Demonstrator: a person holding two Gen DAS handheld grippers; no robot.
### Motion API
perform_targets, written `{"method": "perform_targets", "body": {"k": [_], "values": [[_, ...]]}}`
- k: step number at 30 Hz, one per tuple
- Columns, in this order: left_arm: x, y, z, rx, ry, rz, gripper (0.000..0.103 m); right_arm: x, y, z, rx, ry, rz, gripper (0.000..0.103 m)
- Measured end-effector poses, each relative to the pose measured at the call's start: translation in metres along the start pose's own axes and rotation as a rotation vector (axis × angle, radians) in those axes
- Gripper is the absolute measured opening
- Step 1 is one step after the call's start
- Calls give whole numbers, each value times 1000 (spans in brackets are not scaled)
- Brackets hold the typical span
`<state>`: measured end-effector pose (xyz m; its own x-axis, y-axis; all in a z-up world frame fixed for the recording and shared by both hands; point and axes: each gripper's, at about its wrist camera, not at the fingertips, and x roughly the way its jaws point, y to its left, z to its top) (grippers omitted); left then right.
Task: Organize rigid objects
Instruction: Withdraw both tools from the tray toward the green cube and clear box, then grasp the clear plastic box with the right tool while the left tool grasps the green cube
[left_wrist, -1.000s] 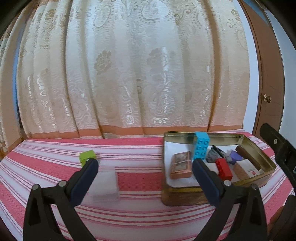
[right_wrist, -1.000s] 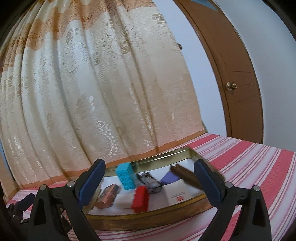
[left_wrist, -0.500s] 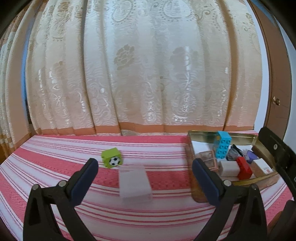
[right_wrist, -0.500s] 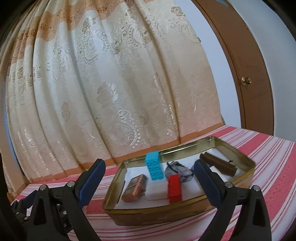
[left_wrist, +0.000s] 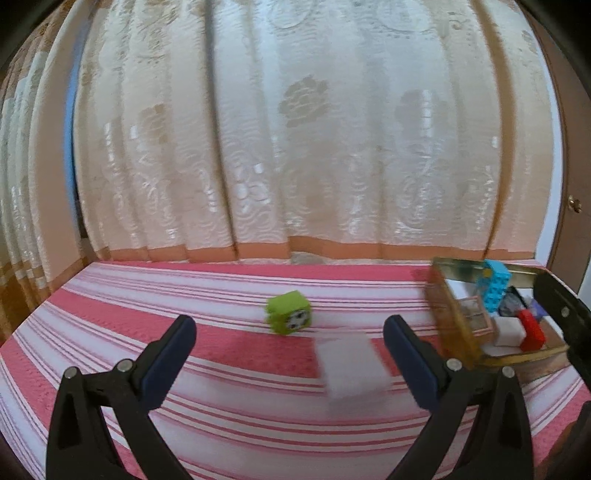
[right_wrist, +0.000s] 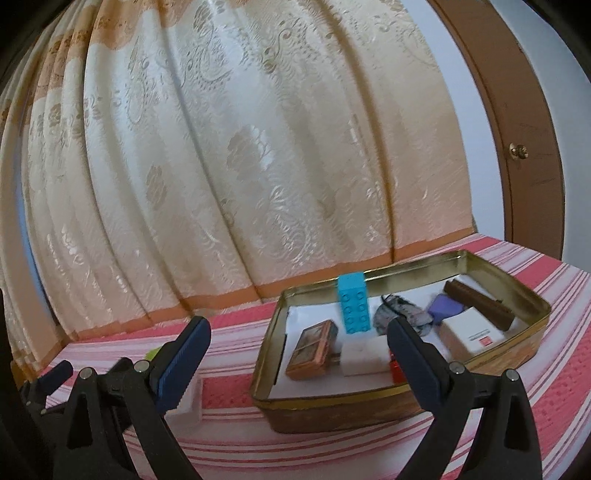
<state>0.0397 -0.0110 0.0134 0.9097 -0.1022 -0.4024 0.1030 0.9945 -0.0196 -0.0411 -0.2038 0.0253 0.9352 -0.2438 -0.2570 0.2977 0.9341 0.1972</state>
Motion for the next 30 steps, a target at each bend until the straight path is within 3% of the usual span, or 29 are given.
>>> {"method": "perform_targets", "body": {"k": [11, 17, 23, 25, 30], "values": [[24, 61, 5, -84, 61, 102, 103, 22, 47, -12, -108, 104, 62, 98], [35, 83, 6, -104, 87, 140, 103, 48, 83, -23, -146, 229, 142, 98], [45, 94, 8, -112, 115, 163, 103, 77, 119, -37, -210, 369, 167, 98], [48, 97, 8, -124, 131, 164, 103, 86, 126, -42, -231, 421, 158, 95], [49, 97, 7, -120, 142, 159, 103, 111, 138, -59, -264, 571, 158, 73]]}}
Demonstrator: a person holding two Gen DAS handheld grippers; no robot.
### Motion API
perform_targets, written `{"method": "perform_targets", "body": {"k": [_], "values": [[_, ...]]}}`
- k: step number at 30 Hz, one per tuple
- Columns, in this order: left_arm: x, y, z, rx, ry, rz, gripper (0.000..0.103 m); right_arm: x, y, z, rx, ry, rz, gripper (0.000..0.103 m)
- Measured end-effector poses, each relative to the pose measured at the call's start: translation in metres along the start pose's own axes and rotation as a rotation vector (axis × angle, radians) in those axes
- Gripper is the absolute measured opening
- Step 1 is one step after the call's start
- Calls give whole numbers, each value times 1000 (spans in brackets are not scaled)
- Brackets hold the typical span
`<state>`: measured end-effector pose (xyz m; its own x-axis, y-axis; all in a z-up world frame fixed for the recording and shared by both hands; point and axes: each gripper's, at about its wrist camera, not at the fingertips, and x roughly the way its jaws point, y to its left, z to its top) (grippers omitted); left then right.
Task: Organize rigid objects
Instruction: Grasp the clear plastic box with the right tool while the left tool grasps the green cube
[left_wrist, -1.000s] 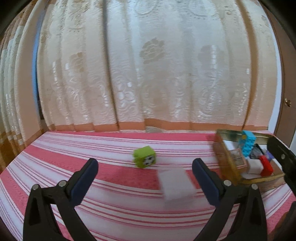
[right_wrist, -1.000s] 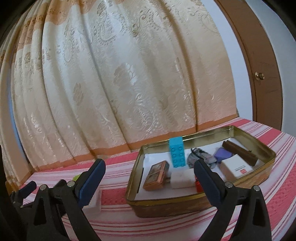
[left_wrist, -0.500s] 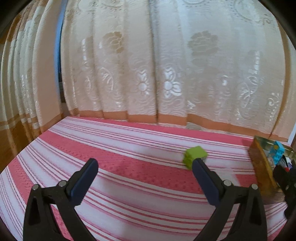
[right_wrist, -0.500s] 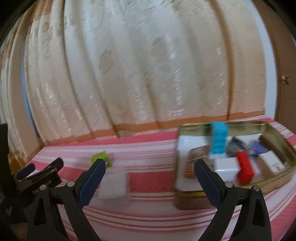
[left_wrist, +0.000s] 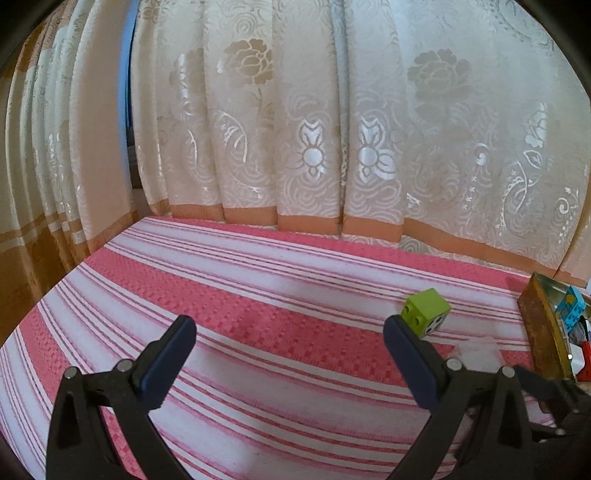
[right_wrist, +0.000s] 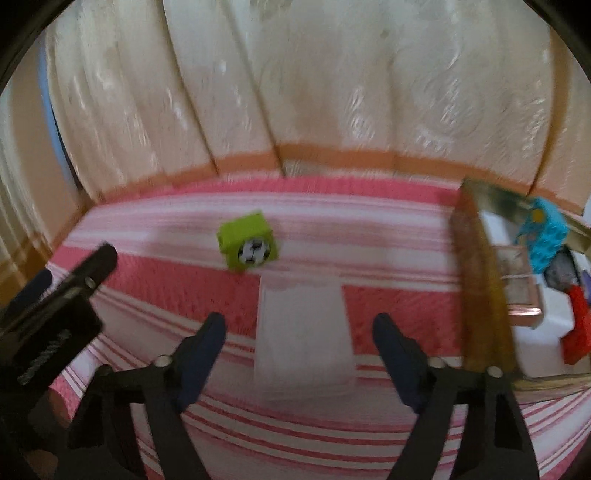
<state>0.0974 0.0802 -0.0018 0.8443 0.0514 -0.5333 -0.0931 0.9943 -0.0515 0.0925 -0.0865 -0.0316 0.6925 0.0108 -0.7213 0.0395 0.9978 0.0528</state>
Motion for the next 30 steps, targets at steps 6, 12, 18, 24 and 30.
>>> {"method": "perform_targets", "body": {"k": [6, 12, 18, 24, 30], "values": [[-1, -1, 0, 11, -2, -1, 103, 10, -3, -3, 11, 57, -1, 57], [1, -4, 1, 17, 10, -6, 103, 7, -9, 0, 25, 36, 9, 57], [9, -15, 1, 54, 47, -15, 103, 0, -10, 31, 0, -168, -82, 57], [20, -31, 8, 42, 51, -93, 101, 8, -20, 47, 30, -186, -59, 57], [40, -69, 15, 100, 93, -157, 95, -10, -50, 48, 146, -270, -87, 57]]}}
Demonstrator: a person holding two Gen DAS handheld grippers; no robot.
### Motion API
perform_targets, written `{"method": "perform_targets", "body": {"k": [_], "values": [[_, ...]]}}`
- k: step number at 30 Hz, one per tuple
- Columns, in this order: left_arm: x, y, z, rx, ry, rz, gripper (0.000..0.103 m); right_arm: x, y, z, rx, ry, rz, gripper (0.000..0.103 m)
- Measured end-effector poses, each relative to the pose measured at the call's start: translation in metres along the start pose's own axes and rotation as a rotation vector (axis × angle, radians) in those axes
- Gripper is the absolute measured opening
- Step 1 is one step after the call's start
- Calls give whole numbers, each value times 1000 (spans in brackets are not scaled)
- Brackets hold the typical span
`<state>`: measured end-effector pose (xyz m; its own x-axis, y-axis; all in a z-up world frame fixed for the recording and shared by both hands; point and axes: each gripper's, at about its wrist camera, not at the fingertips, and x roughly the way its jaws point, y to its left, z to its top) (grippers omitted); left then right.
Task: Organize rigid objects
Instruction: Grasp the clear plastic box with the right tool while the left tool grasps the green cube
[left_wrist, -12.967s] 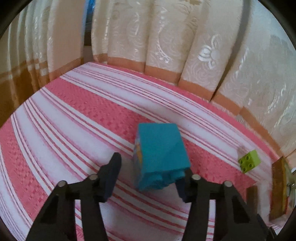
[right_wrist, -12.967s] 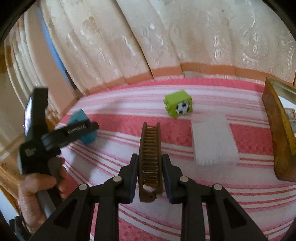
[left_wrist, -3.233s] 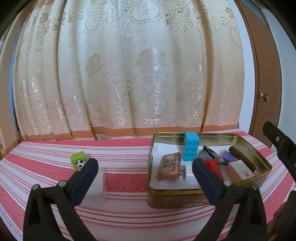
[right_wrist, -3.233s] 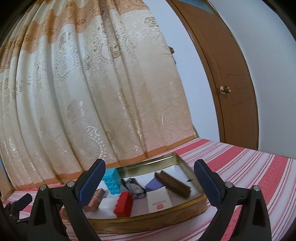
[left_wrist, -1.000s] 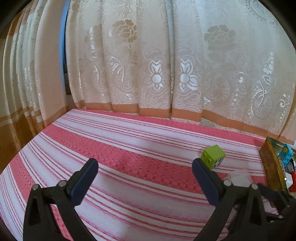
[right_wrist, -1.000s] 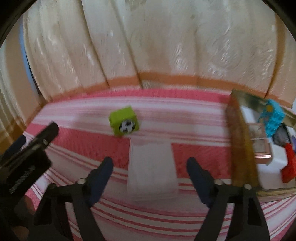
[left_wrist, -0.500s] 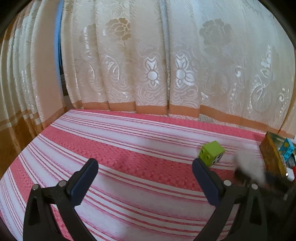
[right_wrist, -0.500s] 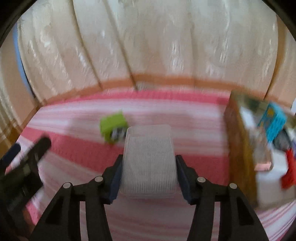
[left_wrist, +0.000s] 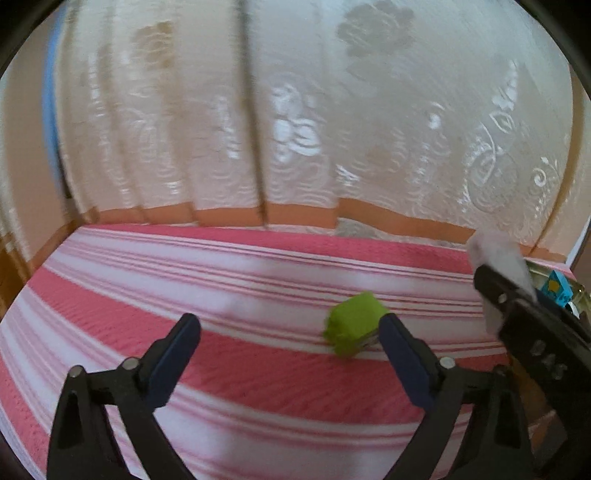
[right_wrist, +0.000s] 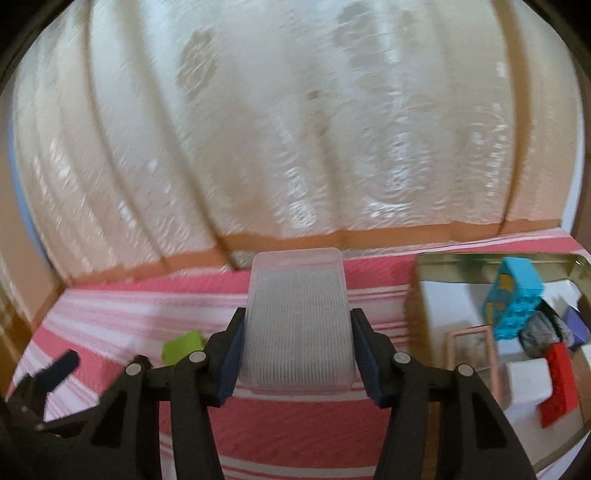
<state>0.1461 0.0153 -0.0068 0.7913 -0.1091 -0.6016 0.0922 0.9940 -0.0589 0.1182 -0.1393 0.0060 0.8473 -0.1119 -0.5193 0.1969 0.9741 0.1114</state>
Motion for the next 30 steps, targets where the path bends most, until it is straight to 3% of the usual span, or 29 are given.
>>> {"method": "perform_targets", "body": {"k": [6, 9, 10, 12, 15, 20, 30], "values": [[31, -32, 14, 27, 65, -31, 86, -1, -16, 3, 69, -8, -20, 57], [52, -37, 18, -2, 139, -28, 72, -1, -16, 2, 68, -9, -21, 57], [61, -38, 17, -10, 184, -8, 62, -1, -15, 2, 62, -9, -22, 57], [68, -32, 14, -38, 229, -4, 58, 1, -16, 2, 60, -3, -20, 57], [67, -22, 12, -80, 228, -1, 55, 6, -14, 0, 50, 14, -19, 57], [60, -20, 8, -58, 229, 13, 47, 10, -6, -4, 23, 48, 11, 57], [25, 14, -15, -141, 180, 19, 47, 10, 10, -10, -22, 65, 66, 57]]}}
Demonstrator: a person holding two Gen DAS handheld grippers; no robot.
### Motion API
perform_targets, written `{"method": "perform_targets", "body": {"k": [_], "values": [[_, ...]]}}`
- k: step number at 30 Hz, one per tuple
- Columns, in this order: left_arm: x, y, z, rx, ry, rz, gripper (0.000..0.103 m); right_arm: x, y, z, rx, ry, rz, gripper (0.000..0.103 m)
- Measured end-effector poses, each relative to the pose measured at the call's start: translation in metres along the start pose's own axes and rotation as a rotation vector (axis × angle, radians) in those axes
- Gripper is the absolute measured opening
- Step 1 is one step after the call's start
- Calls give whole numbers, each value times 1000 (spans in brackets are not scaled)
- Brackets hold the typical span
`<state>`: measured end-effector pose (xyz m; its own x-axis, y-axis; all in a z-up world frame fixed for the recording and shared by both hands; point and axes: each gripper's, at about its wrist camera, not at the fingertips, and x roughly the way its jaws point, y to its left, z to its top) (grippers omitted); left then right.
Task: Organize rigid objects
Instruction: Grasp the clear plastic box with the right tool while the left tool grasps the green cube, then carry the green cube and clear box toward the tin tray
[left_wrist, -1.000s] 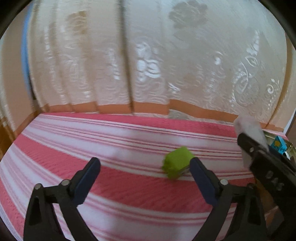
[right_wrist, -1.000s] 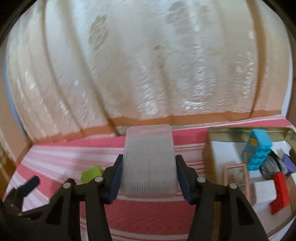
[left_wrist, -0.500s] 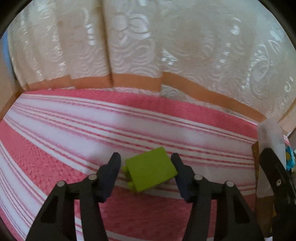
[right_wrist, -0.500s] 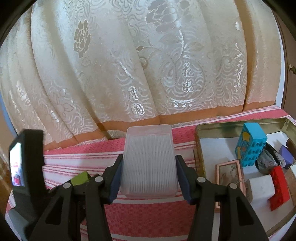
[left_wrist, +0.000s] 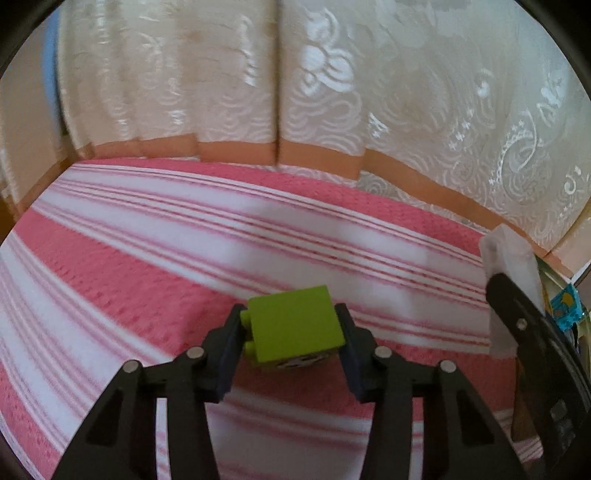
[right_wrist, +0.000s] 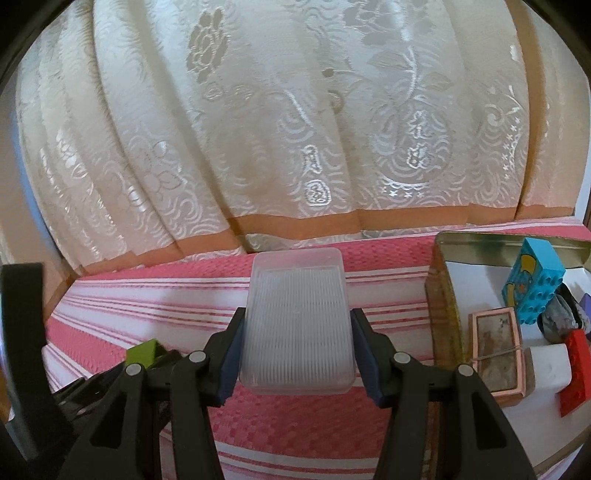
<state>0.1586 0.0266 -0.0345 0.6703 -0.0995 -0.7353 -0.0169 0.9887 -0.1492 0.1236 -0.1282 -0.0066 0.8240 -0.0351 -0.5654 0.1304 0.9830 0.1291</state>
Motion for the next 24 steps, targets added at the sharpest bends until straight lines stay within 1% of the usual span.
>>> {"method": "perform_targets", "body": {"k": [4, 6, 12, 18, 24], "values": [[-17, 4, -4, 15, -62, 30, 47, -3, 7, -4, -24, -9, -1, 57], [-23, 6, -5, 19, -86, 33, 47, -8, 9, -6, -37, -21, -4, 57], [-34, 10, -8, 27, -123, 41, 47, -18, 17, -9, -88, -58, -16, 57], [-49, 6, -15, 52, -175, 56, 47, -32, 14, -15, -109, -77, -32, 57], [-57, 6, -23, 54, -192, 35, 47, -49, 9, -24, -123, -89, -45, 57]]}}
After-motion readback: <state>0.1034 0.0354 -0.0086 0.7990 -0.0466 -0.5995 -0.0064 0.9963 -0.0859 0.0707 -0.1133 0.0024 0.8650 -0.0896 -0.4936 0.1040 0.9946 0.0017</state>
